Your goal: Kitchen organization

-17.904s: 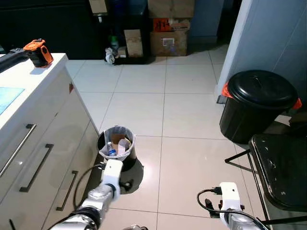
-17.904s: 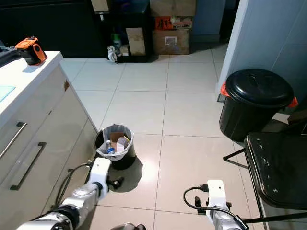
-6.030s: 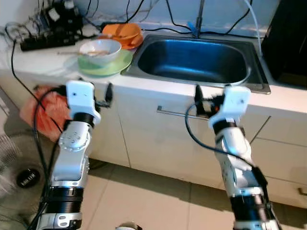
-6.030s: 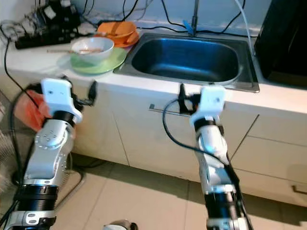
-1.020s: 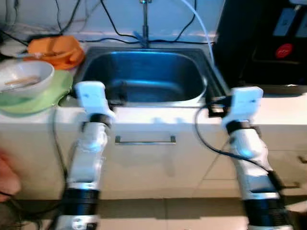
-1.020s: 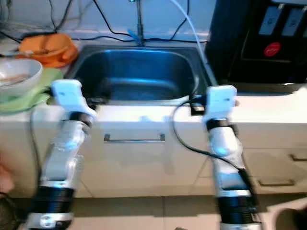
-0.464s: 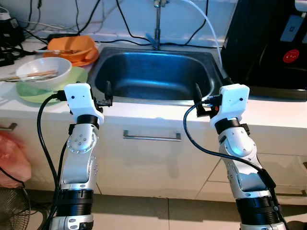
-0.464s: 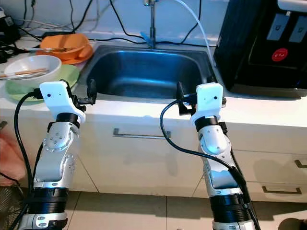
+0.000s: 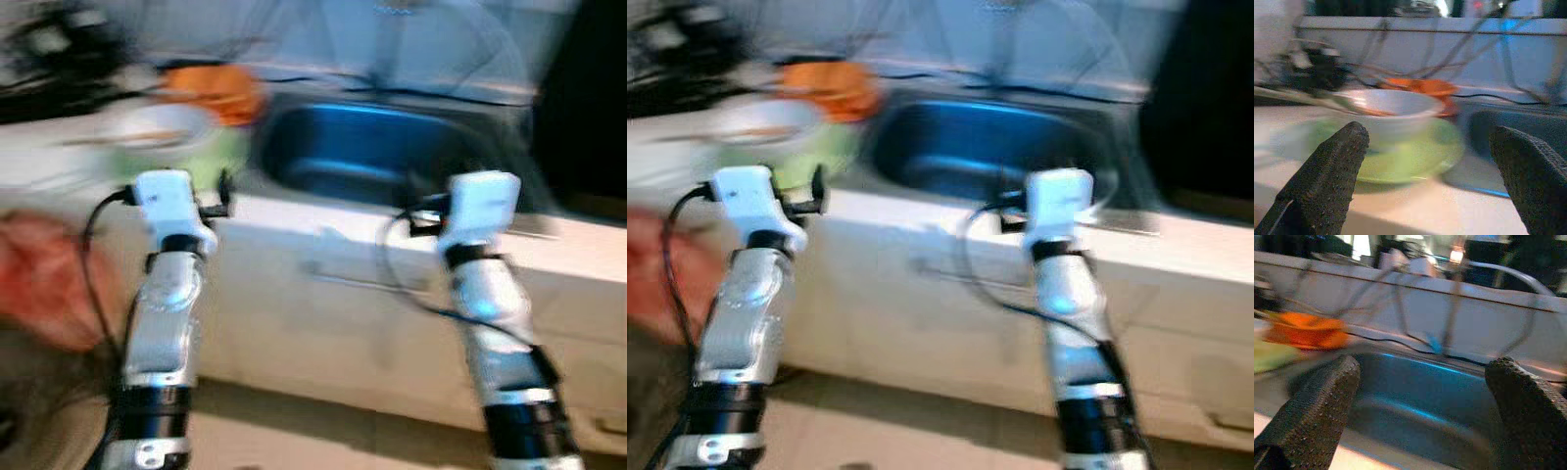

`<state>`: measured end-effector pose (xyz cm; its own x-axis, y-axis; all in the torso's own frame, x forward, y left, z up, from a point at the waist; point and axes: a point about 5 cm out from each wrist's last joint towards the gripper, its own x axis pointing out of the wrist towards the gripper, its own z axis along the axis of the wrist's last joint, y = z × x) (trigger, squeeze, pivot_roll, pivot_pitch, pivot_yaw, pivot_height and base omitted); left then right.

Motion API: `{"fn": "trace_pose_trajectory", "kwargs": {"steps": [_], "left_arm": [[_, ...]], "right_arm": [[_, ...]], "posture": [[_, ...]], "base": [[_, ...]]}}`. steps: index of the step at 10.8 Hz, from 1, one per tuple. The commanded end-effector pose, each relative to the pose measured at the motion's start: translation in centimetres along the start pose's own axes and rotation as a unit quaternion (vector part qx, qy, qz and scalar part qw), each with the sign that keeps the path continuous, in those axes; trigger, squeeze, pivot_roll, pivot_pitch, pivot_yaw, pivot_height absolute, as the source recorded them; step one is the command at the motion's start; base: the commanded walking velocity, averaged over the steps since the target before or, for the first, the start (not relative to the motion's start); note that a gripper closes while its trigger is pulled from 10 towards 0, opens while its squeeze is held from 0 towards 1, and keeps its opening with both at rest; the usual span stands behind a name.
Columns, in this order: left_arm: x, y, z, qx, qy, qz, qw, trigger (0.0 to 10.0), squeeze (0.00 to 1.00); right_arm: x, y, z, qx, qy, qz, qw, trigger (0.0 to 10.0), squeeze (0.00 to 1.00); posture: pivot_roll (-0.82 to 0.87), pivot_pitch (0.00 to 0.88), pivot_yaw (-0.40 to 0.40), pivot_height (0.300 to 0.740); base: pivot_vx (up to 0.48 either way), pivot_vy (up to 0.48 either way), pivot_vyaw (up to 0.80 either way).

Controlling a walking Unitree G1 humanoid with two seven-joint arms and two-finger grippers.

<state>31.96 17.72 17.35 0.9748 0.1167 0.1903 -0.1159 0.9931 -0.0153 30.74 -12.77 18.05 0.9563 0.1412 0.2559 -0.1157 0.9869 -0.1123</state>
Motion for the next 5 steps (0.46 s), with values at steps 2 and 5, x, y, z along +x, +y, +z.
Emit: {"fn": "trace_pose_trajectory", "kwargs": {"steps": [2,5], "left_arm": [[-0.02,-1.05,-0.26,0.0,0.009,-0.009,1.0,10.0,0.0],[-0.22,-1.69,0.07,-0.004,0.001,-0.039,0.999,10.0,0.0]], "right_arm": [[-0.07,-1.14,0.17,-0.012,-0.004,-0.019,1.0,10.0,0.0],[-0.13,-1.08,0.09,-0.012,-0.003,-0.018,1.0,10.0,0.0]], "posture": [[0.09,0.0,-0.003,0.74],[0.09,0.0,-0.004,0.74]], "base": [[0.0,0.388,0.0],[0.0,0.0,0.0]]}}
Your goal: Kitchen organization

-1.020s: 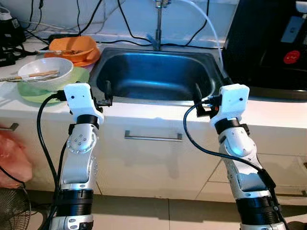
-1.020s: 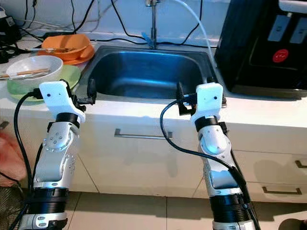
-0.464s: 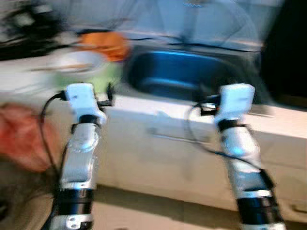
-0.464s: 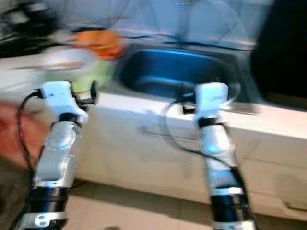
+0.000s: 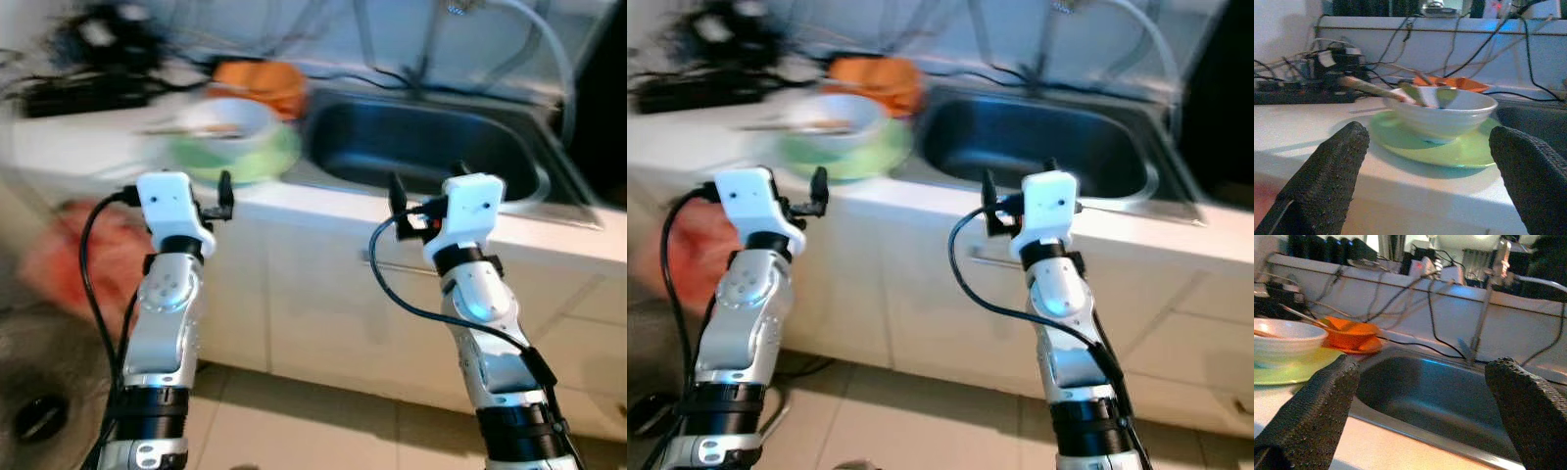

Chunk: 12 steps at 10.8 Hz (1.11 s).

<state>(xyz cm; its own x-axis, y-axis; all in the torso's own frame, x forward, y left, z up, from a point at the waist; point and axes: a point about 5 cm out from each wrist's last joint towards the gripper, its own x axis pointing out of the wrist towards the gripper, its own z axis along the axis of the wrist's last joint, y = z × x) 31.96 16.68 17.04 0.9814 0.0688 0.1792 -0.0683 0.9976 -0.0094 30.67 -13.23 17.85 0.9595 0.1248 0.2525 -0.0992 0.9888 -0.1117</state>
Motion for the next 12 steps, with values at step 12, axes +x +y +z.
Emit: {"fn": "trace_pose_trajectory", "kwargs": {"steps": [12], "left_arm": [[-0.6,-0.5,-0.7,0.026,0.028,-0.067,0.997,10.0,0.0]], "right_arm": [[0.8,0.2,0.1,0.021,0.008,0.042,0.999,10.0,0.0]], "posture": [[0.1,0.0,-0.001,0.74]], "base": [[0.356,0.0,0.0]]}}
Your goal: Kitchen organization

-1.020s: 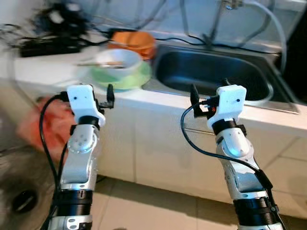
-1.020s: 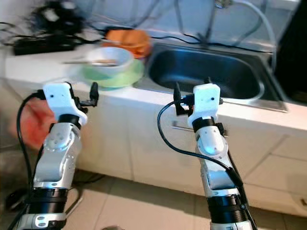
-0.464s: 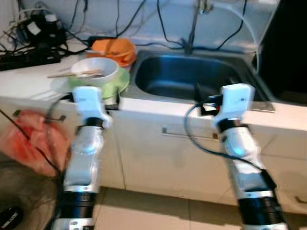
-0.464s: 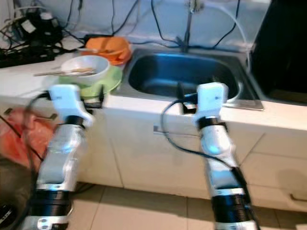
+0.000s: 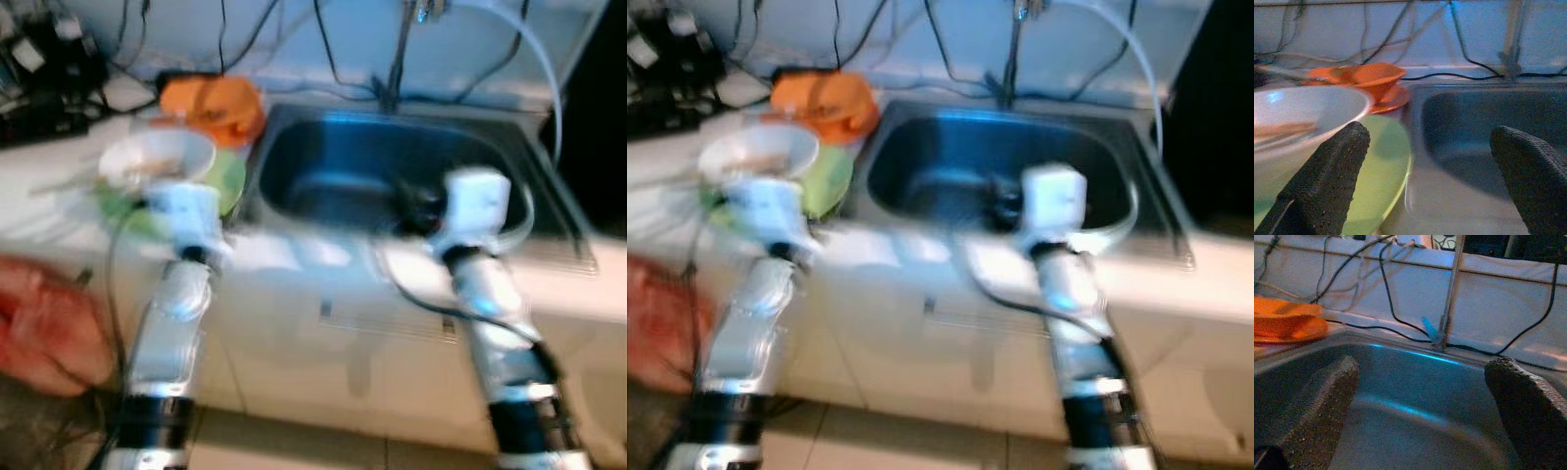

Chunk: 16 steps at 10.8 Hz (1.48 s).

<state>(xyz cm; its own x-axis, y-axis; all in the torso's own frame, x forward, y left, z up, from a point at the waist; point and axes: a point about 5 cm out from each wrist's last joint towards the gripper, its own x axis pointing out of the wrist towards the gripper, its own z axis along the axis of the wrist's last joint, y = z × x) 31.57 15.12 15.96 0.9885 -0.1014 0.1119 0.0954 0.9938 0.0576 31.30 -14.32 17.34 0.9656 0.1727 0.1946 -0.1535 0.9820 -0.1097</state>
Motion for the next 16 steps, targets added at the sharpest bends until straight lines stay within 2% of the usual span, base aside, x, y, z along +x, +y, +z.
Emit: {"fn": "trace_pose_trajectory", "kwargs": {"steps": [1,3,4,6,8,9,11,13,15,16], "left_arm": [[-0.2,1.1,-0.1,0.008,0.008,0.005,1.0,10.0,0.0],[-1.1,0.0,-0.5,0.017,0.023,-0.033,0.999,10.0,0.0],[-1.2,-0.1,-0.3,0.019,0.018,-0.029,0.999,10.0,0.0],[-1.2,0.6,0.1,0.015,0.006,0.011,1.0,10.0,0.0],[-1.2,0.5,1.0,0.033,-0.021,0.023,0.999,10.0,0.0],[-1.2,0.8,1.5,0.037,-0.038,0.049,0.997,10.0,0.0],[-1.2,1.0,1.7,0.039,-0.04,0.061,0.997,10.0,0.0],[-1.3,0.9,1.5,0.048,-0.037,0.055,0.997,10.0,0.0],[-2.2,1.2,1.8,0.075,-0.057,0.068,0.993,10.0,0.0],[-2.7,0.7,1.8,0.091,-0.068,0.047,0.992,10.0,0.0]], "right_arm": [[0.7,0.9,1.0,-0.003,-0.023,0.028,0.999,10.0,0.0],[0.8,1.0,1.3,-0.008,-0.026,0.039,0.999,10.0,0.0],[0.7,1.4,1.1,-0.004,-0.026,0.037,0.999,10.0,0.0],[0.4,2.3,0.9,0.011,-0.025,0.024,0.999,10.0,0.0],[0.2,2.6,0.7,0.019,-0.022,0.024,0.999,10.0,0.0],[0.3,2.9,0.8,0.03,-0.021,0.026,0.999,10.0,0.0],[0.2,3.6,0.3,0.042,0.002,0.069,0.997,10.0,0.0],[-0.2,3.1,-0.3,0.053,0.03,0.112,0.992,10.0,0.0],[-0.7,2.9,-0.7,0.047,0.051,0.156,0.985,10.0,0.0],[-0.8,2.8,-0.8,0.046,0.057,0.161,0.984,10.0,0.0]], "posture": [[0.11,0.0,0.0,0.74],[0.12,0.0,-0.006,0.74],[0.13,0.0,-0.014,0.74],[0.13,0.0,-0.025,0.74],[0.13,0.0,-0.027,0.74],[0.13,0.0,-0.027,0.74],[0.13,0.0,-0.025,0.74],[0.13,0.0,-0.026,0.74],[0.12,0.0,-0.025,0.74],[0.12,0.0,-0.027,0.74]], "base": [[0.0,0.0,0.0],[0.0,0.0,0.0],[0.0,0.0,0.0],[0.0,0.0,0.0],[0.0,0.0,0.0],[0.0,0.0,0.0],[0.0,0.0,0.0],[0.0,0.0,0.0],[0.0,0.0,0.0],[0.0,0.0,0.0]]}}
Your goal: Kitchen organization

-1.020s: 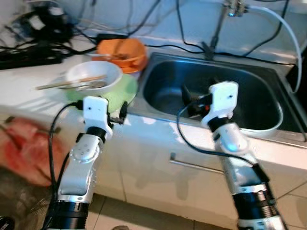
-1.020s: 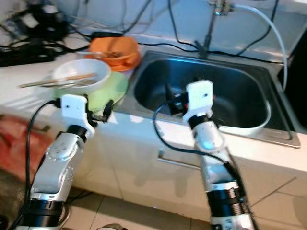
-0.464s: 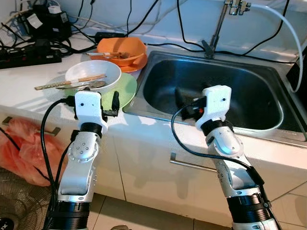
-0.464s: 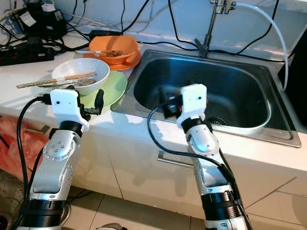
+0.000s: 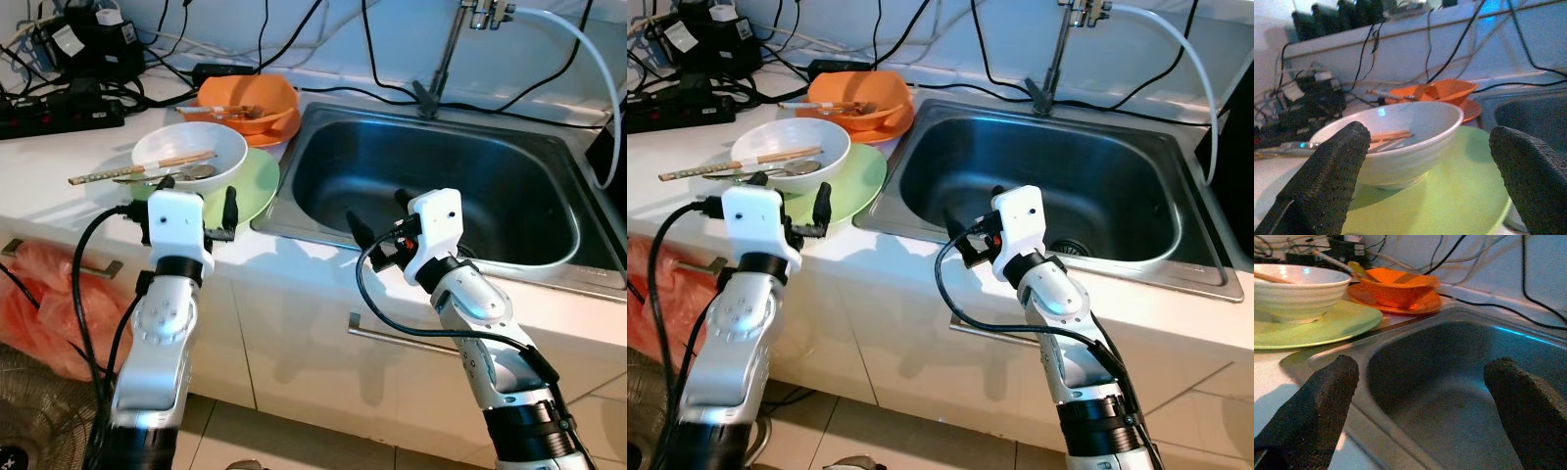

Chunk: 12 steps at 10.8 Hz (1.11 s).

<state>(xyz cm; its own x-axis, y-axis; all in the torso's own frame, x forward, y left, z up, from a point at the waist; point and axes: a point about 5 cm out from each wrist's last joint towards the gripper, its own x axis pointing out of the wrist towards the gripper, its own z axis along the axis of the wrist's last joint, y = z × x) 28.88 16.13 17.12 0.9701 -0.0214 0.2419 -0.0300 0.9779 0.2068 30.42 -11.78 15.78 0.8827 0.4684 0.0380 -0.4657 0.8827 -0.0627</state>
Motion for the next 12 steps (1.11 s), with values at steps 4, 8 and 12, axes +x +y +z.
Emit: {"fn": "trace_pose_trajectory", "kwargs": {"steps": [4,8,12], "left_arm": [[-0.4,-0.4,1.9,0.037,-0.058,-0.014,0.998,10.0,0.0],[-0.7,4.0,0.3,0.07,-0.016,0.11,0.991,10.0,0.0],[0.1,3.8,0.0,0.067,-0.019,0.097,0.993,10.0,0.0]], "right_arm": [[-1.0,1.6,-0.2,0.008,0.028,0.122,0.992,10.0,0.0],[-1.2,1.6,-0.6,-0.01,0.041,0.126,0.991,10.0,0.0],[-1.3,1.9,-0.6,-0.012,0.038,0.126,0.991,10.0,0.0]], "posture": [[0.11,0.0,-0.04,0.74],[0.13,0.0,-0.048,0.74],[0.12,0.0,-0.041,0.74]], "base": [[0.0,0.0,0.0],[0.0,0.0,0.0],[0.0,0.0,0.0]]}}
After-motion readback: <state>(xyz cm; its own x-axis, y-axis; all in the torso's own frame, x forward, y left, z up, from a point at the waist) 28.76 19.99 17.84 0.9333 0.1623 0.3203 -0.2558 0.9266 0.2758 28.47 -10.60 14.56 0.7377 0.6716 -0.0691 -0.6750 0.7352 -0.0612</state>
